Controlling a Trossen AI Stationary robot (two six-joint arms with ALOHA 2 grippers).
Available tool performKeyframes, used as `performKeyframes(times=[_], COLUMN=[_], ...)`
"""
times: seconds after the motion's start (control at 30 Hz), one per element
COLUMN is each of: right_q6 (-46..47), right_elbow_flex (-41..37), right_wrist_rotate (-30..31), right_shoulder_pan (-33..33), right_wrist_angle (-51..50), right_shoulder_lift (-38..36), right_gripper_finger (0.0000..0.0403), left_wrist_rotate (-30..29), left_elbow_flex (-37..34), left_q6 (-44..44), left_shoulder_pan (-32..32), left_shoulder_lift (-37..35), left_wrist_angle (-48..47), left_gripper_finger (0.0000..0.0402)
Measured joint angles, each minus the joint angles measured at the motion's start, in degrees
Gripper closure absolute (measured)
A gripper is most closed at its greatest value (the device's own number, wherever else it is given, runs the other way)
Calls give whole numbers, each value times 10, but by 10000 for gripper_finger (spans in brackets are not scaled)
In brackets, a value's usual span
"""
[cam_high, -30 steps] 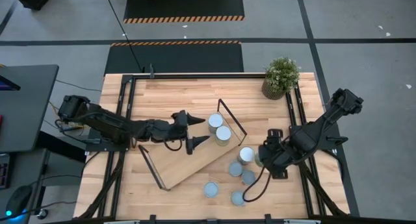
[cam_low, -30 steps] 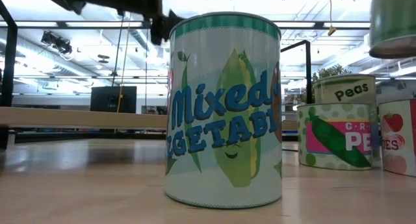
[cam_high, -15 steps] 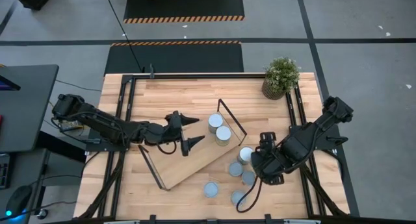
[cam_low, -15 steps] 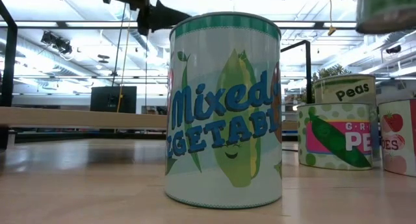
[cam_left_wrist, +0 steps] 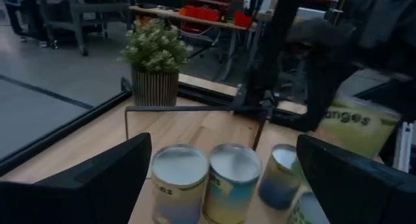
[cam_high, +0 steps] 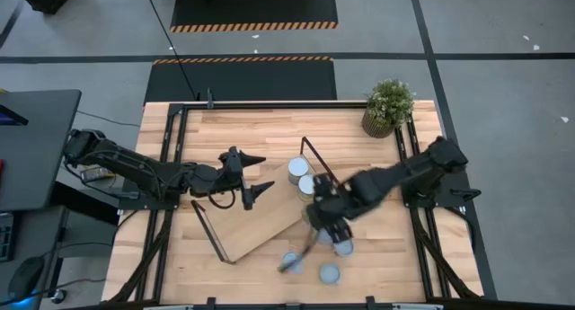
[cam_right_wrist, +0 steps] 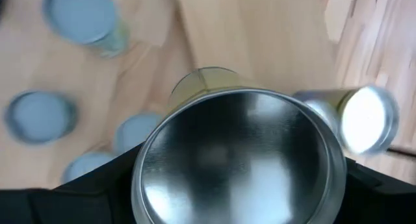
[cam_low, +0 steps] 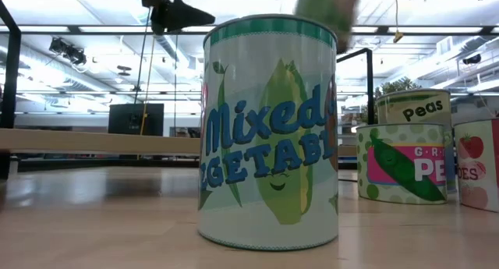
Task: Pick and place cans onto a shelf
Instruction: Put the large canned oranges on the shelf
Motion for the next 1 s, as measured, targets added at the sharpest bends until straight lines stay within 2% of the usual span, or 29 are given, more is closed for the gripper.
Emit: performKeyframes(times=[0.1,0.2,0.4,0.6,0.77,1.0], right_q6=[-54,-94,-151,-191,-190,-191], right_elbow_flex=[0,0,25,26,27,26], right_wrist_rotate=[-20,-37,-56,-73,-96,-47], right_shoulder_pan=[-45,-81,-121,-124,-123,-107], right_wrist_angle=[30,50,63,97,112,112], right_shoulder_lift=[19,34,59,59,86,141], right_gripper_finger=[76,76,76,76,76,76], left_wrist_rotate=[-4,-34,-55,-57,-5,1], left_elbow_flex=[0,0,0,0,0,0], left_q6=[13,14,12,38,58,56], left_shoulder_pan=[-8,-11,-15,-22,-30,-45], left_shoulder_lift=[-1,-5,-26,-25,-24,-24], left_wrist_angle=[-3,-27,-66,-68,-81,-102], left_gripper_finger=[13,13,13,13,13,13])
